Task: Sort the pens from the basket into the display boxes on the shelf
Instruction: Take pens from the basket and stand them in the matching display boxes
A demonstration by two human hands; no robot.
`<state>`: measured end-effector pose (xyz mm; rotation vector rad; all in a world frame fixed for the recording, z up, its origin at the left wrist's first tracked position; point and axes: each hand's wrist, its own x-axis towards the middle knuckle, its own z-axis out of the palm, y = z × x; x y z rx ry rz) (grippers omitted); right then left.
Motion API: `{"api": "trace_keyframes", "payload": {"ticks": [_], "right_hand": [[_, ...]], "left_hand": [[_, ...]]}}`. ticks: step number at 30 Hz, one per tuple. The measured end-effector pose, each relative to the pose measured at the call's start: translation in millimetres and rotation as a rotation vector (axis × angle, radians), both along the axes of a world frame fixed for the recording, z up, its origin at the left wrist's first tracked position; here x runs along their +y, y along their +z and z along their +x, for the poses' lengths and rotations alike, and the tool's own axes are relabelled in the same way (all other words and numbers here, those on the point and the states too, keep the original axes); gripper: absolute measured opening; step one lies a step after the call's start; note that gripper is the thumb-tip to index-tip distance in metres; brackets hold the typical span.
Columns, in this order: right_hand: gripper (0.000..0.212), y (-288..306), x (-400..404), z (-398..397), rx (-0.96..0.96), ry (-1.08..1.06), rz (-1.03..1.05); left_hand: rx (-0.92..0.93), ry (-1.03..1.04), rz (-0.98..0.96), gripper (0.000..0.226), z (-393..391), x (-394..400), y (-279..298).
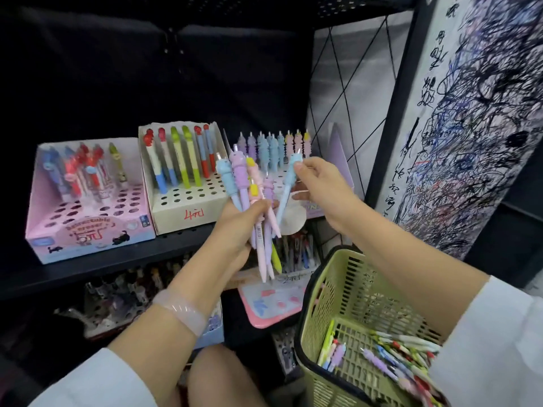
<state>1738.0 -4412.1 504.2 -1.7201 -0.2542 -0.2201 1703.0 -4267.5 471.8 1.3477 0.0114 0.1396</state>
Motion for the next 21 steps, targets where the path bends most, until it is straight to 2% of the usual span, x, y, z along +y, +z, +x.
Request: {"api": "trace_keyframes", "payload": {"ticks": [3,5,9,13,21], "right_hand": [[0.014,20.9,2.3,22.5,-0.03,-0.073,0.084],[0.014,31.9,0.1,41.0,-0.089,-0.133,0.076],[0.007,39.6,-4.7,82.7,-0.201,-0.295,-0.13],[0.007,36.9,-2.0,116.1,-0.194,-0.356,-0.293],[0.022,19.0,3.7,150.2,-0.24,-0.398,-0.532]], "left_hand": [[0.004,0.086,-0.008,0.017,11.0,15.6,5.5],[-0.004,0.114,-0.034,0.013,19.3,24.2,10.6],[-0.036,0.119,-0.042,0.012,34.8,39.0,18.4],[-0.057,0.133,-0.042,0.014,45.3,50.7,20.0],[-0.096,0.138,-0.065,0.009,59.9,63.3,13.6]]}}
